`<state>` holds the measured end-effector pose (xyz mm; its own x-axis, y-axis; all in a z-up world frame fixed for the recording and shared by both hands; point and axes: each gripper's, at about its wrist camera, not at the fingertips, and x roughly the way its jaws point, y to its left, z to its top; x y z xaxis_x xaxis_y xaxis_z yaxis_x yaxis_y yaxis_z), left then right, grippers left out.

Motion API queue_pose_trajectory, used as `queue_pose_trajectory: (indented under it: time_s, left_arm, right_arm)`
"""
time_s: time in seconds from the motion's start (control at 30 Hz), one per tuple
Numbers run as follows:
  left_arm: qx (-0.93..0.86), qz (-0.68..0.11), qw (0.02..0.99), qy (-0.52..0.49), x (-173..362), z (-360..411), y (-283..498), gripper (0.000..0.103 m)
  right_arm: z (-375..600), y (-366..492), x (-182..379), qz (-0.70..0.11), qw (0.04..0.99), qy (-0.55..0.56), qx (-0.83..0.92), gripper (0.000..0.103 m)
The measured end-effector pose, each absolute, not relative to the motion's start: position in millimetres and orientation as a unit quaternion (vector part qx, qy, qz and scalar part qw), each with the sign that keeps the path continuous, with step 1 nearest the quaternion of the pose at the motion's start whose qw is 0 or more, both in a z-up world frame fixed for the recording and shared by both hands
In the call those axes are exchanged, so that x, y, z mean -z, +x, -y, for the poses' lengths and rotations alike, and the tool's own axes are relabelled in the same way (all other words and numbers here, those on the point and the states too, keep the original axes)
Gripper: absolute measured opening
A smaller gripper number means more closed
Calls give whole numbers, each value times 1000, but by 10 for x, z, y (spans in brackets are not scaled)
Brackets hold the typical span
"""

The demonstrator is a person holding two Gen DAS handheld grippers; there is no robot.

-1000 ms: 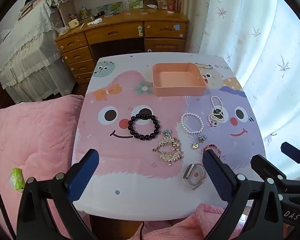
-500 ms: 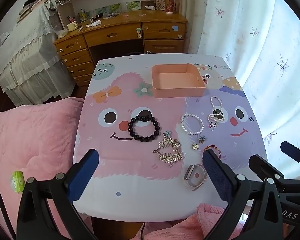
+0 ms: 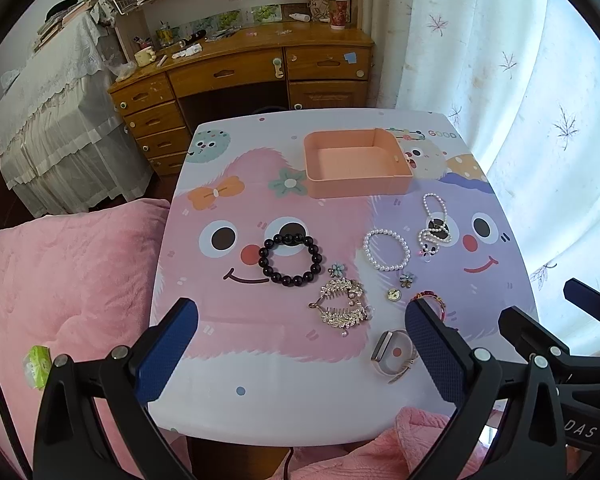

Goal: Organize jewelry

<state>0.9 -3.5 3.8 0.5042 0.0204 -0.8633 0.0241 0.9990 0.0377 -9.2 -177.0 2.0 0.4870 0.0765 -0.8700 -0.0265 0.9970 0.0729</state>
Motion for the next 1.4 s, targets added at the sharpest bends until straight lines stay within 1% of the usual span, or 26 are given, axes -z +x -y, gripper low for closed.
queue_pose_trajectory:
  time_s: [1.4]
  left_arm:
    - [0,-498,867,21,-28,-16,0,102]
  right_arm:
    - [1733,-101,-37,-503,863,26,-39,100]
